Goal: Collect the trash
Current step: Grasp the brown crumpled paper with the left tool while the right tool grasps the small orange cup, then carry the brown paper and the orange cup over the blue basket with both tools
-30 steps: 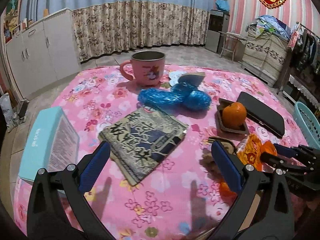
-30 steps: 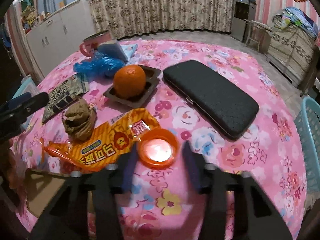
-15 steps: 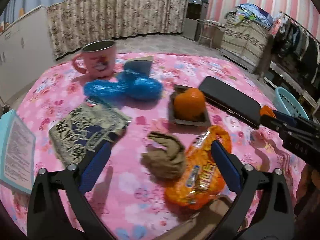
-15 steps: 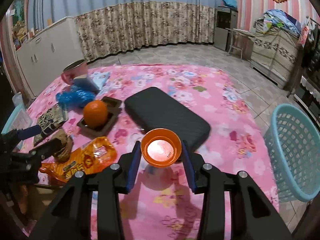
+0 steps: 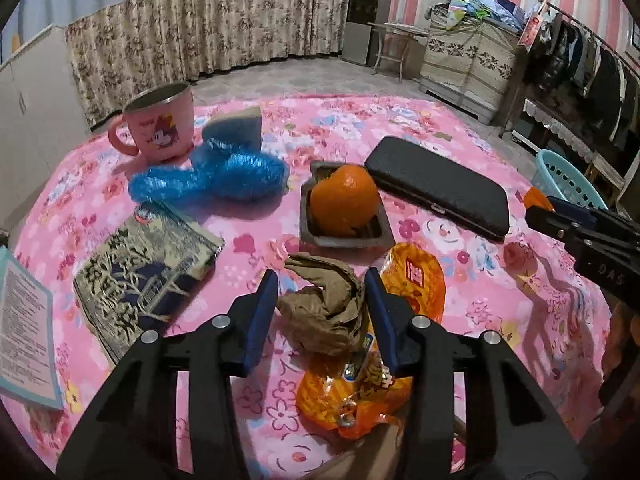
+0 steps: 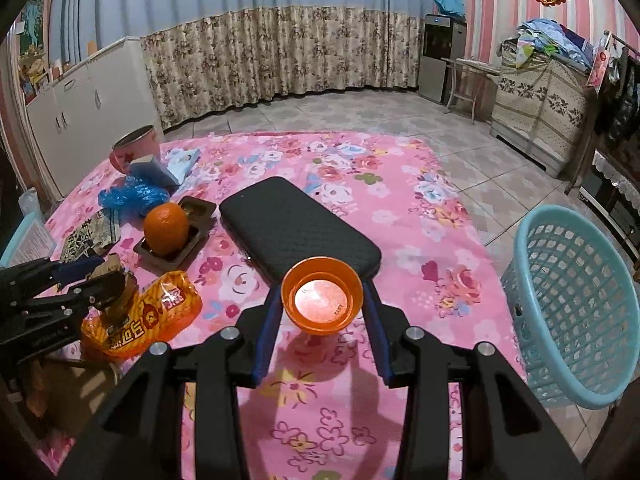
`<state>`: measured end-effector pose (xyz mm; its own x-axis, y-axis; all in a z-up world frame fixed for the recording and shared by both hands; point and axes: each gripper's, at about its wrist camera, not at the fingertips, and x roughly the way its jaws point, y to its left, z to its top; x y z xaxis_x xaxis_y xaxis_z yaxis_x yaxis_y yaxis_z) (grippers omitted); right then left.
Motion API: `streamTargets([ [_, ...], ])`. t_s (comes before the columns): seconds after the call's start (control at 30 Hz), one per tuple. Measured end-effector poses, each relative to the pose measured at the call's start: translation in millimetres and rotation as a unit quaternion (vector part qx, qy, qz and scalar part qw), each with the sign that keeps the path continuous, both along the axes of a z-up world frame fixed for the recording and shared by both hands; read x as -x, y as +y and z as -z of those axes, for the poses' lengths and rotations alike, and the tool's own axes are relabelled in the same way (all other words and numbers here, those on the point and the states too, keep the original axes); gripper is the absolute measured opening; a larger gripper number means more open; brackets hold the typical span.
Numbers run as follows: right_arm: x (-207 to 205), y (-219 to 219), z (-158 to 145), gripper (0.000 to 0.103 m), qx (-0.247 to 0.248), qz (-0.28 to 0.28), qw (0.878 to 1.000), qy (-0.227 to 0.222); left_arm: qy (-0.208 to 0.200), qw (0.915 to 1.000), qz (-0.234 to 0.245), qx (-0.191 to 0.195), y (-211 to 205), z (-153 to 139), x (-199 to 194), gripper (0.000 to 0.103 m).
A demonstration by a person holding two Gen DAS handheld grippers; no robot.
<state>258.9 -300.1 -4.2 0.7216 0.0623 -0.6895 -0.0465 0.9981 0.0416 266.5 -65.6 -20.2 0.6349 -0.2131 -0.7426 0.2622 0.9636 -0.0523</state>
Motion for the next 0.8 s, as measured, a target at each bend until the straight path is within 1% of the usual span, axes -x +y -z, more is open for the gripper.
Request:
streamTargets([
  [0.07, 2, -7, -5, 0.040, -0.004, 0.002, 1.000, -0.007, -0.012, 0.9999, -0.004, -0.009, -1, -8, -1, 0.044],
  [0.17, 3, -25, -13, 0.040, -0.016, 0.010, 1.000, -0.014, -0.037, 0.9991, -0.008, -0.018, -7, -28, -4, 0.044],
  [0.33, 7, -64, -23, 0.040, -0.018, 0.043, 0.999, -0.026, -0.063, 0.9978, -0.011, -0.015, -33, -55, -12, 0.044],
  [0.43, 12, -94, -32, 0.040, -0.008, 0.072, 0.997, -0.038, -0.084, 0.9963, -0.004, -0.012, -64, -68, -16, 0.044],
  [0.5, 16, -119, -37, 0.040, -0.006, 0.094, 0.995, -0.043, -0.093, 0.9957, 0.009, 0.002, -90, -75, -19, 0.044],
  [0.63, 20, -166, -44, 0.040, -0.022, 0.129, 0.990, -0.045, -0.100, 0.9942, 0.036, 0.020, -136, -79, -21, 0.044],
  [0.8, 29, -215, -46, 0.040, -0.004, 0.181, 0.982, -0.052, -0.101, 0.9913, 0.075, 0.040, -203, -80, -22, 0.044],
])
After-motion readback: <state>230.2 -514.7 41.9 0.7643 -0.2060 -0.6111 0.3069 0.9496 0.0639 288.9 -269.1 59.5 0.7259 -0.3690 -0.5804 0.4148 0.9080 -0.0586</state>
